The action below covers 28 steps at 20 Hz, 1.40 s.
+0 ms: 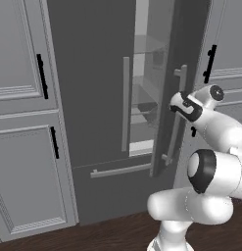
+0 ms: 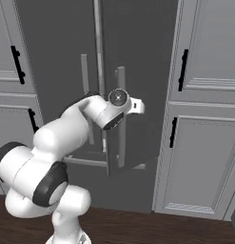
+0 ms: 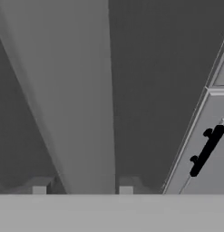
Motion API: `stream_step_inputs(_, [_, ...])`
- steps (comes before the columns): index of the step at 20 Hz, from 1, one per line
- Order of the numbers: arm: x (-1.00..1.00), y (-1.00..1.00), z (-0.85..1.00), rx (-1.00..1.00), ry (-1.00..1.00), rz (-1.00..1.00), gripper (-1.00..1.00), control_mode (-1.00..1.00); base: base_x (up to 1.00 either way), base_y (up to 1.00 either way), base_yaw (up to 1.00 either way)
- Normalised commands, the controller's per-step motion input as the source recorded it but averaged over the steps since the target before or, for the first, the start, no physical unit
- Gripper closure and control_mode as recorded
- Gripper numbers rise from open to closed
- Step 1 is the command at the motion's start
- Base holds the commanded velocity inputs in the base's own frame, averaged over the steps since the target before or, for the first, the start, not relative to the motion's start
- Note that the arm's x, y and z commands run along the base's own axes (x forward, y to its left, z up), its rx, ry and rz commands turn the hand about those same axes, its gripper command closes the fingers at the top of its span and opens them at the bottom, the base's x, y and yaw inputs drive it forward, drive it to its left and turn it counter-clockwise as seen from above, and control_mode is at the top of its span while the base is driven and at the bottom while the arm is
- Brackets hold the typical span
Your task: Take the strawberry from the fridge and place it on top of the pancake, located on the dining counter.
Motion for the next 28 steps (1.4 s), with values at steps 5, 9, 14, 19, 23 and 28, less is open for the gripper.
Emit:
stream_step_inputs(5, [-0.55,-0.95,0.00,0.05,0.14,0.00,-1.00,-1.00,0.00,0.00,0.00])
stream_step_inputs(9, [-0.54,-0.90,0.00,0.06,0.06,-0.01,-1.00,-1.00,0.00,0.00,0.00])
stream_step_inputs(14, [-0.63,-0.92,0.00,0.08,0.00,-0.01,-1.00,-1.00,0.00,0.00,0.00])
stream_step_inputs(19, [-0.53,-0.10,0.07,-0.02,0.00,-0.03,-1.00,-1.00,0.00,0.00,0.00])
stream_step_inputs(23, [-0.13,0.99,0.00,-0.39,0.20,-0.12,-1.00,-1.00,0.00,0.00,0.00])
stream_step_inputs(28, [-0.22,1.00,0.00,-0.44,0.11,-0.07,-1.00,-1.00,0.00,0.00,0.00])
